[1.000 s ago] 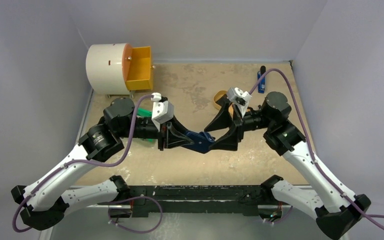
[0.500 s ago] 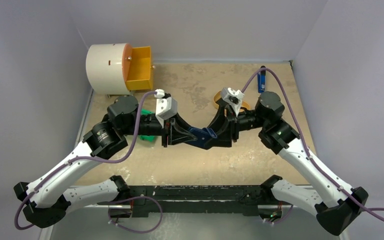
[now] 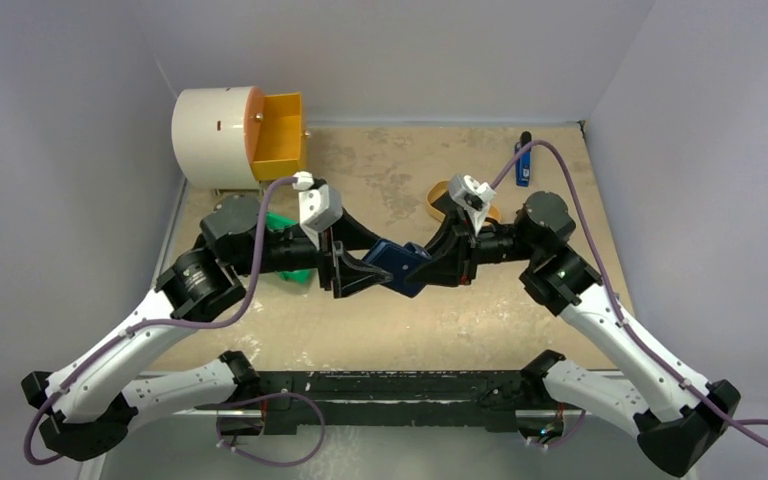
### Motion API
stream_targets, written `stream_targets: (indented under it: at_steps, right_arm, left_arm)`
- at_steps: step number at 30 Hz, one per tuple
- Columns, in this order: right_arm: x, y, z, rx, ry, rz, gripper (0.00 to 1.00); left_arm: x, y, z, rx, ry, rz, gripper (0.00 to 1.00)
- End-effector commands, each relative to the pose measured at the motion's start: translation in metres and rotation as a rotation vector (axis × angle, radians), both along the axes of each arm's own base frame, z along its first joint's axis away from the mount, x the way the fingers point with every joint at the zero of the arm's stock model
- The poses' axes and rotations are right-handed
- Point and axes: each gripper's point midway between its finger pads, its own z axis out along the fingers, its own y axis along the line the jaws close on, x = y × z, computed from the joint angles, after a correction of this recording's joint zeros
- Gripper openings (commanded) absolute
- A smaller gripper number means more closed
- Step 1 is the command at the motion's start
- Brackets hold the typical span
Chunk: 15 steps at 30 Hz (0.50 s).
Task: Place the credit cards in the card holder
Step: Close the card holder at the center of the board.
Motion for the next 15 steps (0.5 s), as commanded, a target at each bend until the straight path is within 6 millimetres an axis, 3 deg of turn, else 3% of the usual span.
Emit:
stream_targets:
  at_steps: [1,4,8,12,15]
  right_arm:
    - [0.015,-0.006,0.038,0.151,-0.04,-0.179,0.0]
    - [0.027,-0.009,0.059,0.235,-0.048,-0.262,0.0]
    - [0.039,-0.011,0.079,0.327,-0.023,-0.332,0.0]
    - [0.047,-0.014,0.096,0.434,0.026,-0.364,0.0]
    - [0.054,-0.017,0.106,0.513,0.078,-0.389,0.0]
  left_arm:
    - [0.01,0.018,0.036,-0.158,-0.018,0.147,0.63]
    - [0.019,0.031,0.046,-0.32,0.044,0.257,0.68]
    - [0.034,0.062,0.075,-0.645,0.134,0.396,0.73]
    - [0.042,0.07,0.081,-0.811,0.199,0.408,0.76]
    - [0.048,0.062,0.092,-0.862,0.224,0.383,0.77]
